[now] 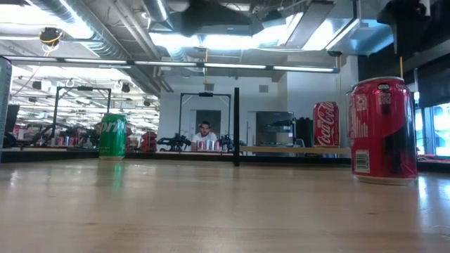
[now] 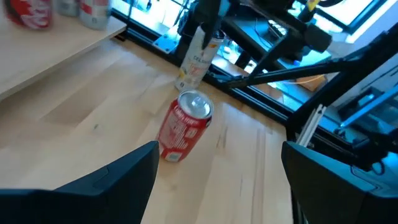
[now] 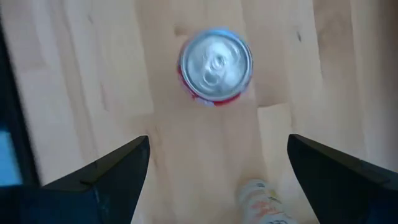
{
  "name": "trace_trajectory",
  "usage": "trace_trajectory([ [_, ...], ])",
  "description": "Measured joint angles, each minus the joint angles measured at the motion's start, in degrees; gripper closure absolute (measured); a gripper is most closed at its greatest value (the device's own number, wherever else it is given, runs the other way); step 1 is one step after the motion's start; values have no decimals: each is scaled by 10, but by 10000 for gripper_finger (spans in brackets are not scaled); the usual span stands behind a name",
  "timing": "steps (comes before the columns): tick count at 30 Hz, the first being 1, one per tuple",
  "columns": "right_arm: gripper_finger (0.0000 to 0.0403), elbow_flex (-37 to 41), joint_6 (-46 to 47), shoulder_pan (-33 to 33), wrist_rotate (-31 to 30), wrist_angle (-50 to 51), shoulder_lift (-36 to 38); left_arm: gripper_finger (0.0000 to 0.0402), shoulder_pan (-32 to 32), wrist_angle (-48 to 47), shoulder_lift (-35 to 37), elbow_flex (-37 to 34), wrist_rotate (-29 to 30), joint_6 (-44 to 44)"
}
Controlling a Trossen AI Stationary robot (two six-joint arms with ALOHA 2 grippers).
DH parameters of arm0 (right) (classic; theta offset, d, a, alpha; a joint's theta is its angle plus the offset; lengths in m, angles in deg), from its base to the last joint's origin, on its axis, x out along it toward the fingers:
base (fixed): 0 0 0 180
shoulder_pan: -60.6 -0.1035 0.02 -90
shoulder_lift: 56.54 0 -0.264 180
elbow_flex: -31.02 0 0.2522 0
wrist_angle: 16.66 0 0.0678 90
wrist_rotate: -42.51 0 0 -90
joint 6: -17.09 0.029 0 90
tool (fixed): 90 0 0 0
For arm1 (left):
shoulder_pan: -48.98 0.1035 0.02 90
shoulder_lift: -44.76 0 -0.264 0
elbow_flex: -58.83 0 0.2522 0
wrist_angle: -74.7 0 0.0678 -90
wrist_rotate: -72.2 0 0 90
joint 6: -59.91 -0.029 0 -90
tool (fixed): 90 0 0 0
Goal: Place canned beverage on shelf
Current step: Put the top red soda can on the shelf aligned with the other red soda can
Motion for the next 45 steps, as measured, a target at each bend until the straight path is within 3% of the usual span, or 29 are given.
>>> trace_trajectory([
  [8,36,91,-28,-18,20,-28,5,70,2,-3,-113,101,-9,-40],
  [16,36,131,-35,-10,-1,-47,5,70,17,7,-156,104,-15,-31],
  [27,36,175,-89,82,-18,-137,4,70,39,90,-248,104,-68,-32],
  [34,36,175,-118,97,-13,-201,0,70,40,143,-294,104,-65,-30],
  [45,36,175,-101,95,33,-216,-27,70,58,116,-298,104,-23,-1],
])
